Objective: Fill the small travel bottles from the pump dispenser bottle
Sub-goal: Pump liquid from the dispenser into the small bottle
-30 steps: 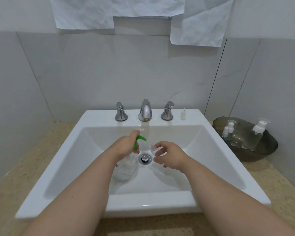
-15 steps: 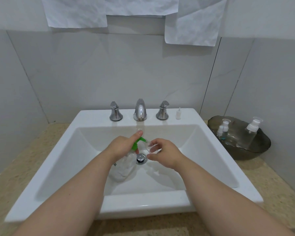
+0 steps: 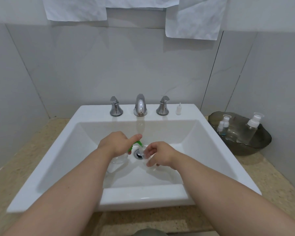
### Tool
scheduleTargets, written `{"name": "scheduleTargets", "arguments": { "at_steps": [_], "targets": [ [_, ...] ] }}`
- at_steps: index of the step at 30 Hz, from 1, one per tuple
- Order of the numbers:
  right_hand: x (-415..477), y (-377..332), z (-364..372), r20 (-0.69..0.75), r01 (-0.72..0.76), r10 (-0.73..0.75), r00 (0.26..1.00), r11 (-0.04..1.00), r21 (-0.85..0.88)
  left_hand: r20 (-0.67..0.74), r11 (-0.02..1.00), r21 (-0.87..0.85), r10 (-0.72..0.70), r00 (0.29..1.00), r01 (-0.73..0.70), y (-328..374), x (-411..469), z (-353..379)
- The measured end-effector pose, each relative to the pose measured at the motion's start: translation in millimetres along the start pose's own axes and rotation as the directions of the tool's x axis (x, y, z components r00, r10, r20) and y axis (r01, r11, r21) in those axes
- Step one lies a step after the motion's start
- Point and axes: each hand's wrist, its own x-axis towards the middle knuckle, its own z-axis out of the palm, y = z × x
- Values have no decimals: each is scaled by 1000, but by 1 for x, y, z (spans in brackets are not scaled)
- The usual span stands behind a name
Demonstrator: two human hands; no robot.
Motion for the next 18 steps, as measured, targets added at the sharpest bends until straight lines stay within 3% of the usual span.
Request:
{"name": "scheduleTargets", "arguments": {
  "at_steps": [9, 18],
  "targets": [
    [1, 0, 1, 25, -19, 20, 999, 998, -67, 34, 998, 19, -65, 997, 65, 5, 4, 2],
    [-2, -5, 3, -12, 37, -38, 999, 998, -60, 51, 992, -81, -88, 995, 92, -1, 8, -2]
  ]
}}
